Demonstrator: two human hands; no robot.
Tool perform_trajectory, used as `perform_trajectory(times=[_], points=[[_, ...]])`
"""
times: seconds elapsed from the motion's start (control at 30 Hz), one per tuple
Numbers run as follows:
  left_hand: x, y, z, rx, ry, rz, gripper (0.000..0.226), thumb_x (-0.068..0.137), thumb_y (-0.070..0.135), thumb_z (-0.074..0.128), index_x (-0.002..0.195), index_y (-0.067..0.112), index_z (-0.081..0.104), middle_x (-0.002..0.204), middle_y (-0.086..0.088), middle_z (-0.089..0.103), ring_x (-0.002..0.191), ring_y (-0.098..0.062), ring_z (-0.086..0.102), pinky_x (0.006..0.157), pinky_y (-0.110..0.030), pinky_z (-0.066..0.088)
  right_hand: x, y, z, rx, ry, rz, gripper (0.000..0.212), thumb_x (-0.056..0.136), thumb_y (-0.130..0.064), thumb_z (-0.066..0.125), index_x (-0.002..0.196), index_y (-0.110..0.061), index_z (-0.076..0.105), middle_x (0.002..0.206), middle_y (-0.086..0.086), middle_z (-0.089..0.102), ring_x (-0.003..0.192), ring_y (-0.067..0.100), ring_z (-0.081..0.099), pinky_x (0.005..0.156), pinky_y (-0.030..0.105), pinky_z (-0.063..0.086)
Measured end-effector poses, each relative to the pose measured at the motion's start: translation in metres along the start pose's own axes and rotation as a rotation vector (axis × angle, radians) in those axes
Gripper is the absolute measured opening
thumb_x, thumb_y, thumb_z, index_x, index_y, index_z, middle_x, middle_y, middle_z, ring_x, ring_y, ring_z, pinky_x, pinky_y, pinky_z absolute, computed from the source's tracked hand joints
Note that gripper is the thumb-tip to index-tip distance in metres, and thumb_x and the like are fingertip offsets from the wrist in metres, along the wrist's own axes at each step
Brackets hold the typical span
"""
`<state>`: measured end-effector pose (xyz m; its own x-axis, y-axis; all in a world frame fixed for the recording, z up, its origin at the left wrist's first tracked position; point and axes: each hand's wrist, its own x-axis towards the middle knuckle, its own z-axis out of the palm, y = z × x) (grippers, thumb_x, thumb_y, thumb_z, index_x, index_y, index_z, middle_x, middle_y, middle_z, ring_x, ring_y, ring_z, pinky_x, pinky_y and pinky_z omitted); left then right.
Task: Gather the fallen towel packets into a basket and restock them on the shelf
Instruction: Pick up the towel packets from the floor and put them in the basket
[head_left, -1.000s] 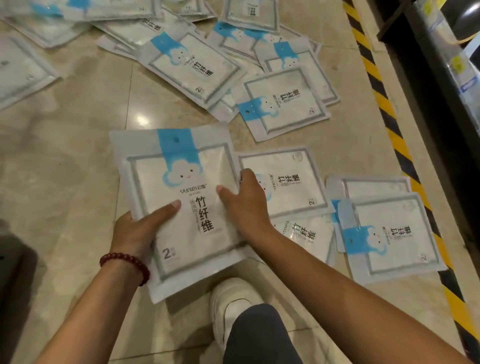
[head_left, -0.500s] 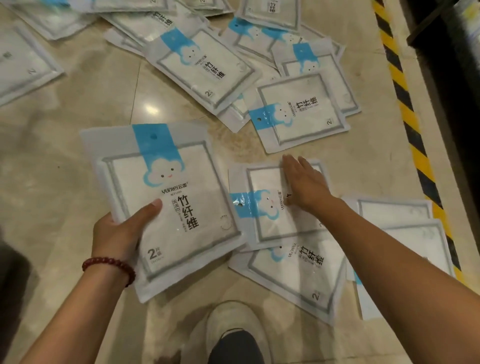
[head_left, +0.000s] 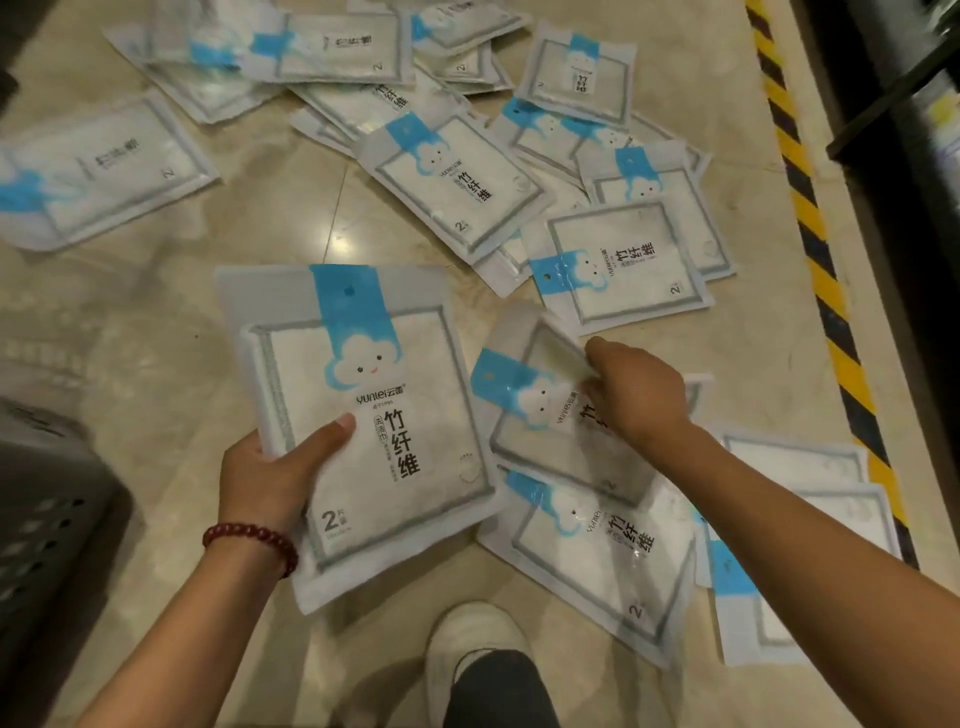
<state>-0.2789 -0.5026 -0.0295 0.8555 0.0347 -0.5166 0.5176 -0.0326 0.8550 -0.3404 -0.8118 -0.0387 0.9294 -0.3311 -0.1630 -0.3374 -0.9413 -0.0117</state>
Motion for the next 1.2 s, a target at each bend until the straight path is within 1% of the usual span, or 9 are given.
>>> perform_trajectory(times=[0.17,0.3,0.5,0.57,0.67,0.83,0.97,1.1,1.2], points=[[-0.029,0.049,-0.010,0.000,-0.059,0.066,0.022,0.064,0.019,0.081,0.082,0.016,0.069,0.079,-0.001,0.074,0.073,-0.018,0.072,0.068,-0.034,0.056,-0.038,-0.028,-0.044,0.716,0.222,0.228,0.026,0.090,-0.017,0.058,0.071,-0.018,0.041,0.065,-0.007,0.044,0.059,0.012,0.041,0.050,0.020,0.030],[-0.061,0.113,-0.019,-0.050,-0.091,0.227,0.015,0.067,0.011,0.080,0.077,0.016,0.070,0.072,0.003,0.074,0.068,-0.014,0.071,0.054,-0.024,0.054,-0.058,-0.060,-0.104,1.051,0.380,0.320,0.023,0.090,-0.017,0.060,0.078,-0.001,0.049,0.069,0.004,0.048,0.062,0.016,0.040,0.050,0.017,0.030],[-0.124,0.206,-0.048,-0.153,-0.094,0.431,0.014,0.062,0.014,0.083,0.071,0.020,0.074,0.076,0.004,0.074,0.071,-0.013,0.072,0.057,-0.023,0.055,-0.078,-0.105,-0.227,1.114,0.569,0.159,0.033,0.088,-0.020,0.063,0.068,-0.009,0.039,0.065,0.005,0.038,0.057,0.005,0.032,0.053,0.022,0.027],[-0.139,0.232,-0.069,-0.191,-0.071,0.459,0.024,0.053,0.020,0.088,0.073,0.019,0.075,0.080,-0.001,0.075,0.076,-0.020,0.072,0.068,-0.032,0.055,-0.082,-0.124,-0.268,1.101,0.660,0.084,0.038,0.087,-0.018,0.063,0.065,-0.016,0.032,0.062,-0.002,0.029,0.054,0.005,0.026,0.049,0.020,0.023],[-0.156,0.270,-0.115,-0.215,0.063,0.517,0.041,0.041,0.028,0.090,0.076,0.020,0.071,0.076,0.006,0.074,0.072,-0.012,0.071,0.060,-0.026,0.056,-0.086,-0.159,-0.320,1.143,0.723,-0.013,0.038,0.086,-0.017,0.065,0.065,-0.018,0.032,0.062,-0.005,0.028,0.055,0.005,0.024,0.050,0.020,0.023],[-0.171,0.302,-0.220,-0.239,0.269,0.545,0.019,0.063,0.017,0.083,0.075,0.020,0.069,0.076,0.002,0.074,0.070,-0.016,0.071,0.060,-0.027,0.055,-0.091,-0.243,-0.378,1.189,0.717,-0.177,0.032,0.085,-0.018,0.065,0.068,-0.014,0.038,0.062,-0.006,0.033,0.055,0.005,0.027,0.051,0.021,0.025],[-0.185,0.287,-0.310,-0.278,0.472,0.444,0.020,0.066,0.017,0.083,0.079,0.015,0.067,0.087,-0.008,0.070,0.080,-0.024,0.067,0.078,-0.036,0.053,-0.105,-0.323,-0.384,1.173,0.607,-0.285,0.024,0.086,-0.020,0.063,0.077,-0.004,0.048,0.068,-0.001,0.045,0.062,0.011,0.038,0.055,0.027,0.033],[-0.201,0.258,-0.373,-0.315,0.561,0.345,0.021,0.069,0.017,0.081,0.083,0.013,0.066,0.088,-0.009,0.070,0.074,-0.019,0.066,0.065,-0.025,0.048,-0.122,-0.389,-0.373,1.152,0.475,-0.383,0.019,0.086,-0.020,0.062,0.079,-0.006,0.051,0.076,0.007,0.057,0.071,0.021,0.050,0.062,0.035,0.041],[-0.202,0.236,-0.401,-0.330,0.607,0.259,0.028,0.070,0.019,0.081,0.093,0.010,0.067,0.088,-0.008,0.069,0.079,-0.024,0.067,0.069,-0.032,0.053,-0.127,-0.428,-0.363,1.092,0.403,-0.467,0.023,0.087,-0.019,0.060,0.070,-0.017,0.044,0.069,-0.001,0.051,0.063,0.004,0.047,0.055,0.020,0.036]])
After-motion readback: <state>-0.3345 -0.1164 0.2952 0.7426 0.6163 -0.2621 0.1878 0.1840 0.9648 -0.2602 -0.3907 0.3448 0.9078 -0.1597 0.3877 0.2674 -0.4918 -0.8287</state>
